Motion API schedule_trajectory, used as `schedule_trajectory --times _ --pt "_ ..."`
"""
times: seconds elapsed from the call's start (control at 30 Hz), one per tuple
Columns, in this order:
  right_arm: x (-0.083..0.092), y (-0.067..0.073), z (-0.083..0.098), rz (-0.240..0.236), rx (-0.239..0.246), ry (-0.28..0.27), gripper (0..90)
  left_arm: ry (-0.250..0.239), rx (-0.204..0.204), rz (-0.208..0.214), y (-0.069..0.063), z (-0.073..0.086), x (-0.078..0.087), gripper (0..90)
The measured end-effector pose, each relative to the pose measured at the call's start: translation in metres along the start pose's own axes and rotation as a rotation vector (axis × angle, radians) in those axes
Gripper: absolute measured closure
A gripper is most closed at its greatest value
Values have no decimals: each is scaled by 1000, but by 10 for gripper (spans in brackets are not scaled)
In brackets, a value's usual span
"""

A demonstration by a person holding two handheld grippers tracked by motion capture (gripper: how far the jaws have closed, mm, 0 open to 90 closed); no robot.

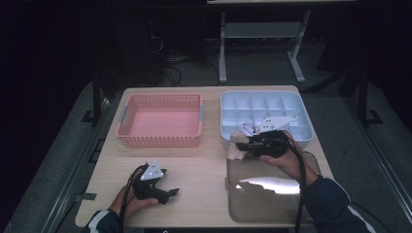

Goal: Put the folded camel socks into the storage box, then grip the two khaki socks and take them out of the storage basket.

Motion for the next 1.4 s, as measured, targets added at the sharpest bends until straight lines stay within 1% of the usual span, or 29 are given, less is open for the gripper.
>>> schedule_trajectory --times 0.2,0.33,0.4,0.43,0.5,0.57,0.7,0.73,0.8,0.87,0.93,1.17,1.2,1.3,1.4 --pt "16 -12 0 45 -13 -19 706 0 2 2 0 0 0 139" --pt "29 -20 -2 81 -18 -38 706 2 -2 2 1 0 0 139" --pt "38 -24 -2 101 -31 -52 706 3 -4 3 1 0 0 139" --pt "44 -28 -2 118 -36 -58 706 3 -4 2 1 0 0 139" --pt "51 -33 -2 147 -40 -69 706 4 -5 2 1 0 0 139" --pt "58 -39 0 178 -47 -72 706 4 -5 1 1 0 0 139" --pt "70 -51 6 214 -78 -81 706 3 -4 1 1 0 0 139" --pt "74 -55 7 234 -78 -76 706 4 -3 1 1 0 0 139" --pt "80 -61 10 247 -97 -84 706 0 3 1 0 0 0 139" --pt "87 -67 13 277 -108 -81 706 -1 4 0 0 0 0 139" --pt "91 -71 16 283 -121 -86 706 0 3 1 0 0 0 139" --pt "99 -86 29 333 -162 -62 706 3 -4 -2 1 0 0 139" --pt "101 -88 30 335 -163 -58 706 3 -2 -3 1 0 0 140" --pt "103 -92 34 361 -170 -39 706 3 2 -2 0 0 0 139" --pt "103 -97 38 382 -165 -18 706 3 2 -3 0 0 0 139"
Point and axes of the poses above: each handheld gripper's, and its own axes: x roughly backward along the jaws, z roughly out of its underside, y roughly to its left, the point moved 5 cm from there along -x, roughly forward along the jaws, and after that the axes turned 10 degrees about -z, right-handed, at the moved point
